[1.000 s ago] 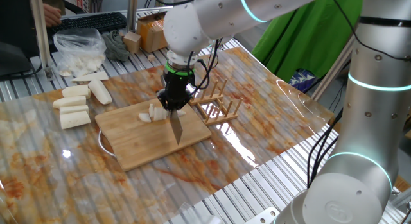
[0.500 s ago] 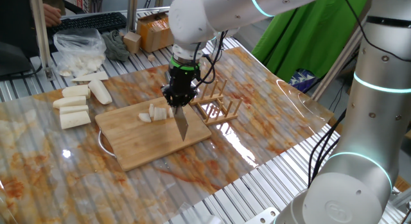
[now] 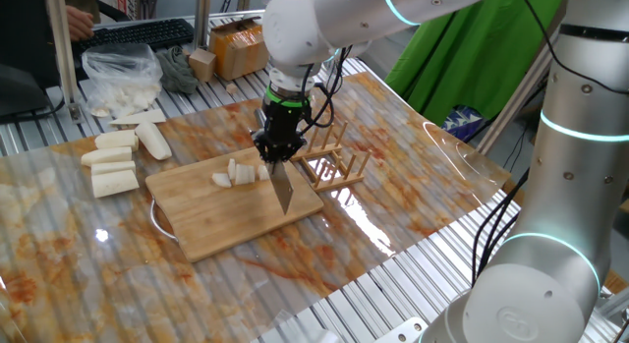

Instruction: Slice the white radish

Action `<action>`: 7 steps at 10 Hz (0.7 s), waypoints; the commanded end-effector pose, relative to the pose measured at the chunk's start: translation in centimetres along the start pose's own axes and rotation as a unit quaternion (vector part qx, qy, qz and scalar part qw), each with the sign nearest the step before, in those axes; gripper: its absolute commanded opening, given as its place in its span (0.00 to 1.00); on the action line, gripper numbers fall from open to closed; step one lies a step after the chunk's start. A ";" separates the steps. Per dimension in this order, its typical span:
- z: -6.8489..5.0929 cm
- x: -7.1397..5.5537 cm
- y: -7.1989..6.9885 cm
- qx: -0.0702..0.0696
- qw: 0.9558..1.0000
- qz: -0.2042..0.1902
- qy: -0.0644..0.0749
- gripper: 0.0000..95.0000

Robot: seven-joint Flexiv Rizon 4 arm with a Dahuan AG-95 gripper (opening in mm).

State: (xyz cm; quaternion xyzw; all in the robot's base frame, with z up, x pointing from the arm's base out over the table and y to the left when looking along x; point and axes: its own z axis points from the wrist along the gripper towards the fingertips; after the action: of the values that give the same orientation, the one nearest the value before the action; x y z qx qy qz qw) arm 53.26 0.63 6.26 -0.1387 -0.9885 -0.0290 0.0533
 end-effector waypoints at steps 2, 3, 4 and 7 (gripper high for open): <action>0.9 -0.1 -0.3 -0.001 1.000 -0.006 -0.003 0.00; 1.8 -0.2 -0.3 -0.003 1.000 -0.006 -0.005 0.00; 2.3 -0.4 -0.1 -0.008 1.000 -0.001 -0.004 0.00; 2.6 -0.4 0.1 -0.007 1.000 0.000 -0.004 0.00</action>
State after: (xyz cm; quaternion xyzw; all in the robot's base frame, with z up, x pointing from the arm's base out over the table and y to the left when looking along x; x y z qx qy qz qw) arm 53.38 0.60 3.95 -0.1395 -0.9883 -0.0335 0.0509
